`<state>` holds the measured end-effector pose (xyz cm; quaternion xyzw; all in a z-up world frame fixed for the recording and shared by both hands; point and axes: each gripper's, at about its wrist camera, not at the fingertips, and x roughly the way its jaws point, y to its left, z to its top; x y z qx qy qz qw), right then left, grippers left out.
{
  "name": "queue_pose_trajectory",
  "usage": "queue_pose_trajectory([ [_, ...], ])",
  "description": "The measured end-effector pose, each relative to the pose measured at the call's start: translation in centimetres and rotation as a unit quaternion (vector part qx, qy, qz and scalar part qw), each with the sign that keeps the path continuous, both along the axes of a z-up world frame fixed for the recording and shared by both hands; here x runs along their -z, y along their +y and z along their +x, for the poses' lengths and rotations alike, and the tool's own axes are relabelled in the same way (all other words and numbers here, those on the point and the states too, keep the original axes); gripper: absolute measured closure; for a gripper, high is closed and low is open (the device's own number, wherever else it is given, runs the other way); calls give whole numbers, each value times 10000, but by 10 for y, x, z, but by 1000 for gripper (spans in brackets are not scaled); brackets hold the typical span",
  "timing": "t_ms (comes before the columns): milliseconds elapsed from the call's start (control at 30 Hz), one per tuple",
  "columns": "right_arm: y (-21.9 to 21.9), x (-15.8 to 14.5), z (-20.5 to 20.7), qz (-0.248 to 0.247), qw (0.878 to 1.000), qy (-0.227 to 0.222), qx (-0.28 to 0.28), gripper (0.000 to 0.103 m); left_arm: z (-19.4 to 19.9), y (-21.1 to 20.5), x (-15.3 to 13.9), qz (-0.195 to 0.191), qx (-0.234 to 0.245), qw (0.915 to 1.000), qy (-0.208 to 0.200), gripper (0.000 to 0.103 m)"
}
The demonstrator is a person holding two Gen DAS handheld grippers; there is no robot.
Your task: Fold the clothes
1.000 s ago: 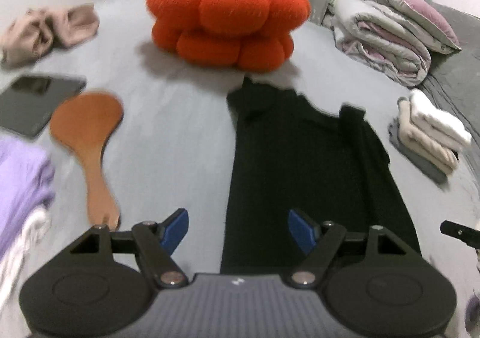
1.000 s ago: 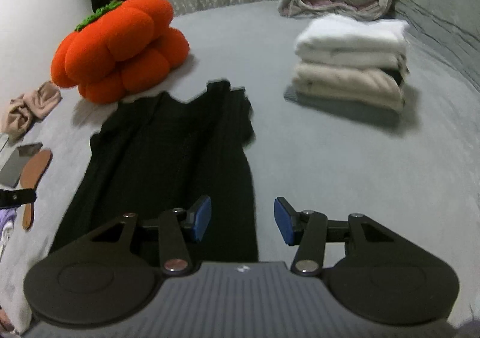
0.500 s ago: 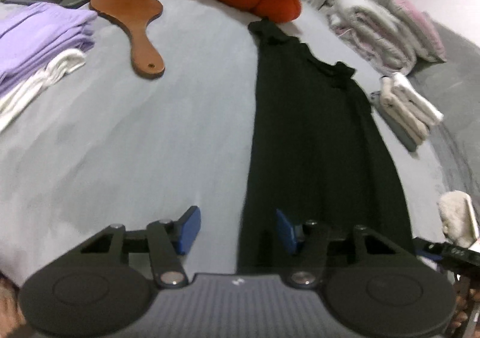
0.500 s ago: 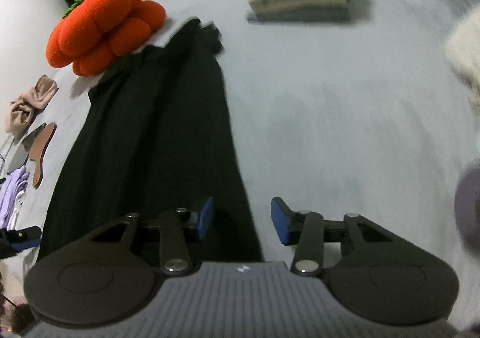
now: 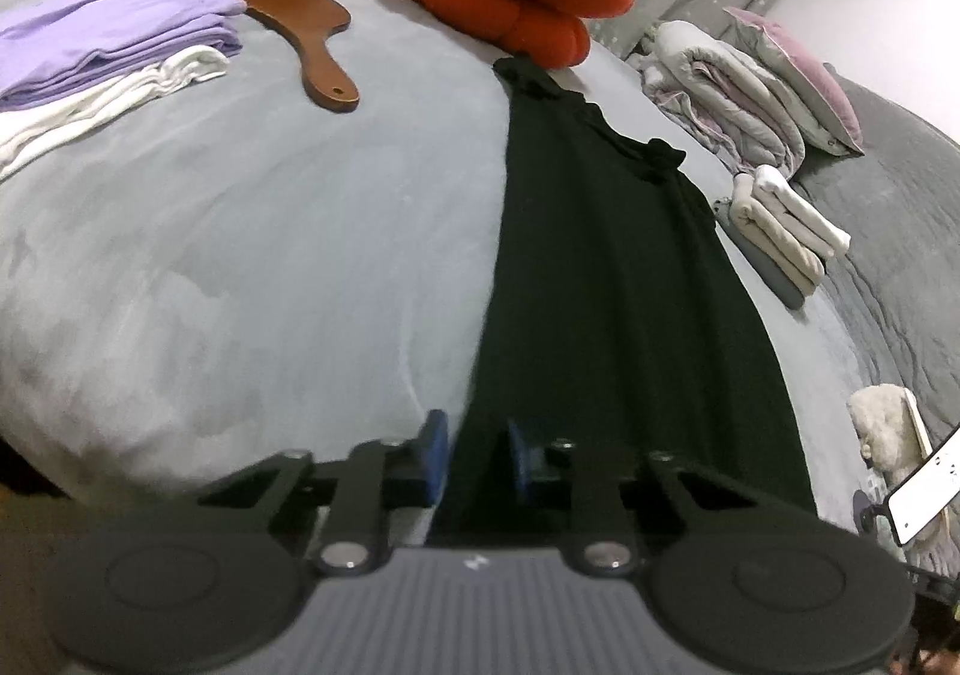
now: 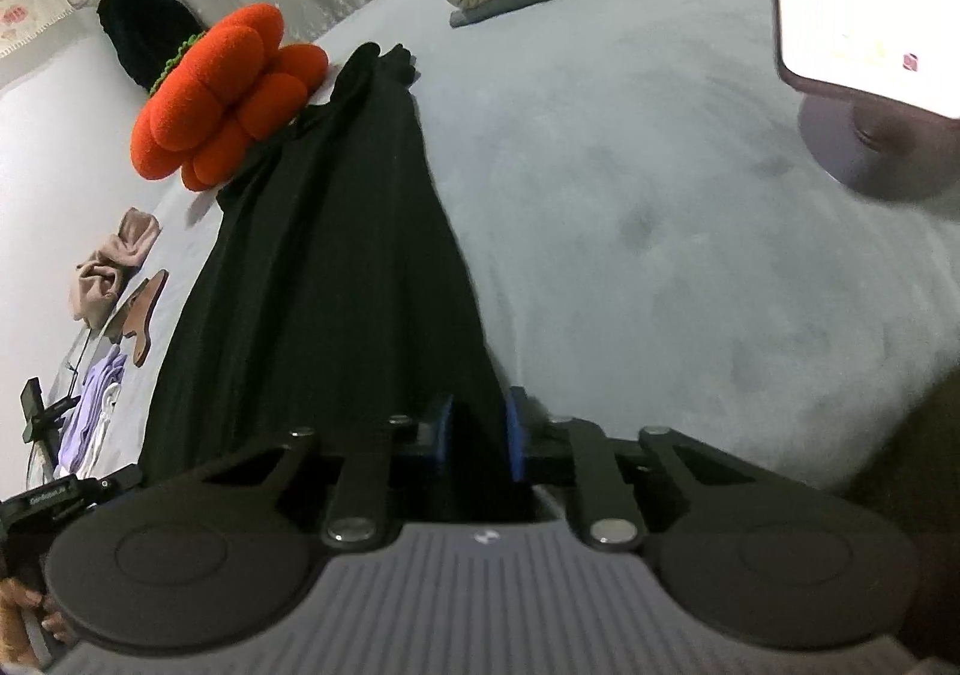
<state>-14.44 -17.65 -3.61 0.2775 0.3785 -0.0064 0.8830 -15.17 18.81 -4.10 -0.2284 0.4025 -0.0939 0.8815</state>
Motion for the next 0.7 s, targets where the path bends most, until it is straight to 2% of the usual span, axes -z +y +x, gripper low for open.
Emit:
queue_pose_trajectory([
  [33, 3, -1, -2, -99, 9999, -31, -14, 90, -2, -2, 0, 17, -6, 10000, 27, 102],
  [100, 13, -4, -2, -496, 9987, -29, -108, 101, -7, -2, -2, -9, -87, 10000, 21, 102],
  [133, 16, -6, -2, -666, 9977, -24, -137, 103, -10, -2, -5, 15, -173, 9998, -29, 102],
  [267, 15, -22, -10, -1003, 9947, -197, 106, 103, -33, 5, -28, 120, -603, 9973, -404, 102],
  [367, 7, -39, -20, -1239, 9908, -399, 359, 103, -46, 12, -41, 161, -835, 9950, -532, 102],
  [533, -4, -40, -25, -1283, 9897, -357, 518, 103, -50, 19, -31, 234, -1018, 9943, -220, 102],
  [700, -8, -9, -17, -1215, 9911, 54, 546, 103, -41, 18, 0, 318, -1066, 9936, 189, 102],
])
